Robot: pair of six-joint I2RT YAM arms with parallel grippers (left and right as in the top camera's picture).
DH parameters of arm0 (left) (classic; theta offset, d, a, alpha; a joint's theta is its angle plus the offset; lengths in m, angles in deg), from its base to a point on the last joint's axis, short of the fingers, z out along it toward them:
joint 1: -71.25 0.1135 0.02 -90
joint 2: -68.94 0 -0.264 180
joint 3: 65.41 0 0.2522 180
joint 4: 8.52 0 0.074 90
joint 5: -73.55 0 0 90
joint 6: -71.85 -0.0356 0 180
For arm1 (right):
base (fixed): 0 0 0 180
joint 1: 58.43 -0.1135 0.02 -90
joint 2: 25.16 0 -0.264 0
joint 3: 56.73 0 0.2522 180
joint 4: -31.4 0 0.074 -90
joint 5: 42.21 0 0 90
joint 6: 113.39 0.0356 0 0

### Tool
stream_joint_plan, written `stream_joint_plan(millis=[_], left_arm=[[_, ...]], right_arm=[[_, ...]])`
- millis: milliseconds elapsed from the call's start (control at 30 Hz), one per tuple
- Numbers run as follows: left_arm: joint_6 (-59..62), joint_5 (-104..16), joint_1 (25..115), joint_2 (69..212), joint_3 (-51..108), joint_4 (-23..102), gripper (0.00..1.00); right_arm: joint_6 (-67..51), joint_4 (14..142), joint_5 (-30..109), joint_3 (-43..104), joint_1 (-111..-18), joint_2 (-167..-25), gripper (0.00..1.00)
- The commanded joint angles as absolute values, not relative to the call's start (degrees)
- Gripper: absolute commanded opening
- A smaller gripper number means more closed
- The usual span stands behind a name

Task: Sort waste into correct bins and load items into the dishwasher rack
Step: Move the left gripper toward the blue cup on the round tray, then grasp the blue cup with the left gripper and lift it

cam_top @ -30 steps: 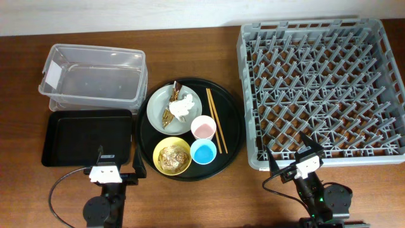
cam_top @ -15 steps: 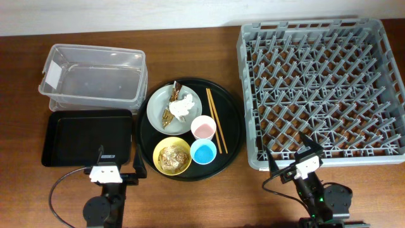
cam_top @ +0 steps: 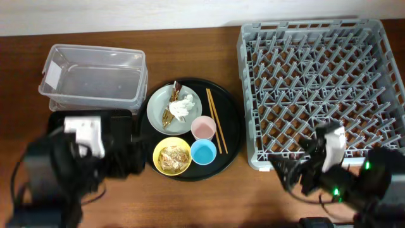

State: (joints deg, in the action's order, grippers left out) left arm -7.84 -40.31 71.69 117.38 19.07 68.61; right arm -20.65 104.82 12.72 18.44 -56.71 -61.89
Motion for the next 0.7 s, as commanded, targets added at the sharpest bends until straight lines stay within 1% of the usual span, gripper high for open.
stream_joint_plan(millis=[0, 33, 67, 133, 167, 200, 267, 300, 400, 433, 467, 500, 533, 567, 600, 633, 667], left_arm=[[-9.86, -46.08, 71.78, 129.77, 23.46, 74.97, 0.99], [-9.9, -48.49, 71.21, 133.84, 23.46, 75.3, 0.99], [-11.49, -47.33, 68.0, 138.58, 23.46, 76.37, 0.95], [-11.21, -35.04, 57.42, 145.45, 23.11, 76.33, 0.65], [-11.04, -32.6, 51.45, 149.18, 22.74, 74.08, 0.58], [-8.94, -30.61, 45.47, 154.28, 22.3, 70.45, 0.52], [-4.83, -26.39, 39.83, 161.16, 22.3, 67.15, 0.49], [-4.24, -26.32, 36.31, 166.43, 22.3, 64.5, 0.42], [3.0, -17.47, 33.36, 170.95, 22.3, 63.91, 0.32], [3.08, -17.69, 33.18, 170.93, 22.3, 63.89, 0.1], [3.08, -17.49, 33.2, 170.93, 22.28, 64.17, 0.09], [3.08, -18.96, 33.2, 170.8, 22.52, 64.63, 0.05], [3.08, -21.25, 33.2, 170.38, 23.52, 65.99, 0.05], [3.11, -21.58, 33.14, 168.92, 25.88, 68.5, 0.13], [3.17, -21.01, 33.18, 167.46, 27.24, 70.08, 0.17], [4.68, -17.65, 33.62, 164.86, 27.68, 70.88, 0.4], [6.45, -14.1, 33.71, 163.98, 27.65, 71.12, 0.49]], right_arm=[[-21.02, 111.05, 7.12, 23.48, -56.98, -71.59, 0.99], [-21.02, 112.67, 6.18, 23.48, -56.98, -74.63, 0.99], [-21.02, 113.56, 6.44, 23.46, -56.98, -76.95, 0.99], [-18.38, 113.93, 6.44, 23.46, -56.98, -79.92, 0.99], [-18.18, 114.11, 6.42, 23.46, -56.98, -80.36, 1.0], [-18.14, 114.66, 6.47, 23.46, -56.98, -80.33, 0.96], [-15.34, 116.75, 9.7, 23.46, -56.98, -80.33, 0.93], [-15.38, 120.01, 13.83, 23.46, -56.98, -80.27, 0.93], [-15.38, 121.43, 15.97, 23.46, -56.98, -80.27, 0.93], [-15.38, 121.04, 15.97, 23.46, -56.98, -80.27, 0.93], [-15.38, 120.97, 15.97, 23.46, -56.98, -80.27, 0.93], [-15.38, 121.02, 16.0, 23.46, -56.98, -80.27, 0.93], [-15.38, 121.04, 16.02, 23.46, -56.98, -80.27, 0.93], [-15.38, 121.04, 16.48, 23.46, -56.98, -80.27, 0.93], [-15.38, 121.04, 16.59, 23.46, -56.98, -80.27, 0.93], [-15.38, 121.06, 16.8, 23.46, -56.98, -80.27, 0.94], [-15.41, 121.04, 17.07, 23.46, -56.98, -80.27, 0.94]])
